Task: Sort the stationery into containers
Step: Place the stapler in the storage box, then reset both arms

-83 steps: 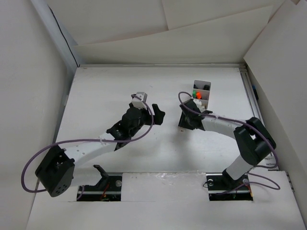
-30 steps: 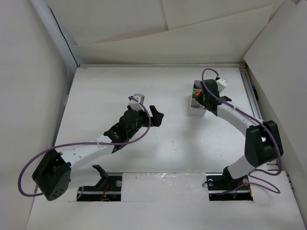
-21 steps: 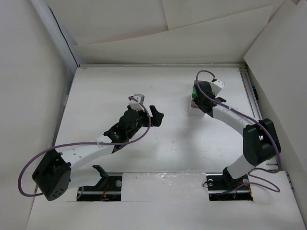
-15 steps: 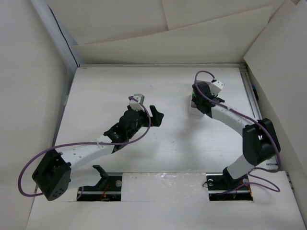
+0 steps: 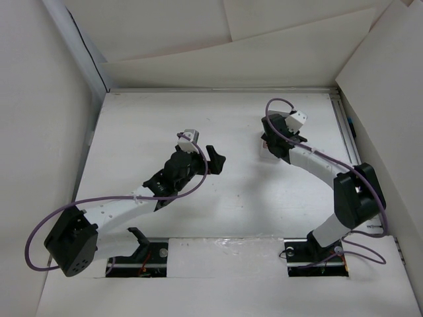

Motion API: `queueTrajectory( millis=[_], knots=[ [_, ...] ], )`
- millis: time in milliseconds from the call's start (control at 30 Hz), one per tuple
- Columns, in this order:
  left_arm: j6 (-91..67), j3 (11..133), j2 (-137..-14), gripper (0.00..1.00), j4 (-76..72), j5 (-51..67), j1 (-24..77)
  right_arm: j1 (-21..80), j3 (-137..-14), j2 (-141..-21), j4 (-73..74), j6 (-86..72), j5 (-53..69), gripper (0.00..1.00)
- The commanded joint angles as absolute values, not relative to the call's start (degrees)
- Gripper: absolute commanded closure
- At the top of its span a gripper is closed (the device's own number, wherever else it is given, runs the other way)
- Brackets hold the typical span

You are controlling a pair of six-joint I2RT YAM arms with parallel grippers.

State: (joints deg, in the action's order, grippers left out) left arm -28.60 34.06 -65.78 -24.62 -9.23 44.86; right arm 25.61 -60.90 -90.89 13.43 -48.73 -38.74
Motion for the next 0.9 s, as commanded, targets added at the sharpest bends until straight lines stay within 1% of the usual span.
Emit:
queueTrajectory(
  millis=[0, 67, 200, 233, 367, 600, 867],
  knots=[
    [-28.92, 33.4, -64.95, 0.0, -27.07, -9.05, 44.65, 26.46, -60.64, -88.16, 13.35, -49.83, -40.52, 0.41],
    [-28.92, 33.4, -64.95, 0.0, -27.07, -9.57, 44.65, 26.98, -60.64, -87.45, 13.97, -49.83, -40.52, 0.39],
    [-29.44, 33.4, -64.95, 0.0, -27.07, -10.1, 44.65, 26.98, -60.64, -83.94, 14.5, -48.7, -39.29, 0.27],
    [-29.44, 33.4, -64.95, 0.0, -26.46, -10.11, 44.65, 26.98, -60.04, -82.37, 14.5, -48.69, -39.29, 0.2],
    [-29.44, 33.4, -64.95, 0.0, -26.46, -11.68, 44.65, 26.98, -58.89, -78.15, 14.5, -46.94, -36.04, 0.0],
    [-28.92, 33.4, -65.57, 0.0, -26.54, -12.22, 44.65, 29.17, -54.32, -68.05, 17.05, -45.79, -33.4, 0.0],
    [-27.16, 31.73, -63.81, 0.0, -28.48, -9.5, 44.65, 32.25, -49.04, -56.17, 22.41, -45.18, -30.5, 0.0]
  ],
)
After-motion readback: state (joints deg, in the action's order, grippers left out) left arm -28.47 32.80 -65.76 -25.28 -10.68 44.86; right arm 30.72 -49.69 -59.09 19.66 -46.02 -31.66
